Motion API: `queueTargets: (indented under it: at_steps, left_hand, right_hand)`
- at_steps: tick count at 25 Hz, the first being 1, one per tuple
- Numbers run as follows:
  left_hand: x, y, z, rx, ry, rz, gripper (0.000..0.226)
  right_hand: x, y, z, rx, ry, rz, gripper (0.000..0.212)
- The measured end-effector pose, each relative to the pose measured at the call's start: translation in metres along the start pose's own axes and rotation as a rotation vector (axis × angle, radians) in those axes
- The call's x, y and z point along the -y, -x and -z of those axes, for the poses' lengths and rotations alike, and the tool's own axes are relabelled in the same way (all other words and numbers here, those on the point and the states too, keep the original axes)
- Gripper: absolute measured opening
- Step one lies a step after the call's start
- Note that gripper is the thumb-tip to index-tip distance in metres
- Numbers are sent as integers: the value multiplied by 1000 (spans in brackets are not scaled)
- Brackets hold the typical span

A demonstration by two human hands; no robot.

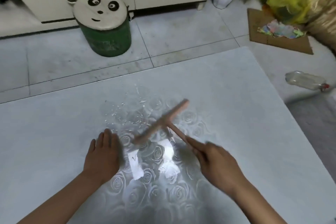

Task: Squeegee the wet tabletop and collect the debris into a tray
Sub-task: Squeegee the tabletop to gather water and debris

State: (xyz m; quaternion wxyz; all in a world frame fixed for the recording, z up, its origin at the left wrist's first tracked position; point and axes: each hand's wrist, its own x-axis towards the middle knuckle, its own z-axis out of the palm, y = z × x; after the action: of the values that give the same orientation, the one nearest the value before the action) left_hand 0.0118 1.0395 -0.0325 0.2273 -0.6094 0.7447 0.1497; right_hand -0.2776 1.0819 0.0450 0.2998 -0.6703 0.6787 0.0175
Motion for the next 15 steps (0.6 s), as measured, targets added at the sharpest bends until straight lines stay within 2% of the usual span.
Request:
queueTargets:
  at_steps: [3, 6, 10, 13, 15]
  left_hand:
    - [23, 10, -4, 51, 21, 65, 59]
    - [36, 16, -12, 99, -7, 68, 59]
    - [36, 22, -16, 55, 61, 87, 59]
    - [25, 32, -9, 98, 37, 62, 66]
    - [14, 39, 0, 116, 7, 31, 69]
  right_hand:
    - [12, 46, -20, 11, 42, -212, 51]
    - [44, 18, -32, -18, 10, -200, 52]
    - [64, -18, -22, -17, -62, -159, 46]
    - [56, 25, -7, -42, -60, -142, 45]
    - [32, 69, 2, -31, -89, -228, 41]
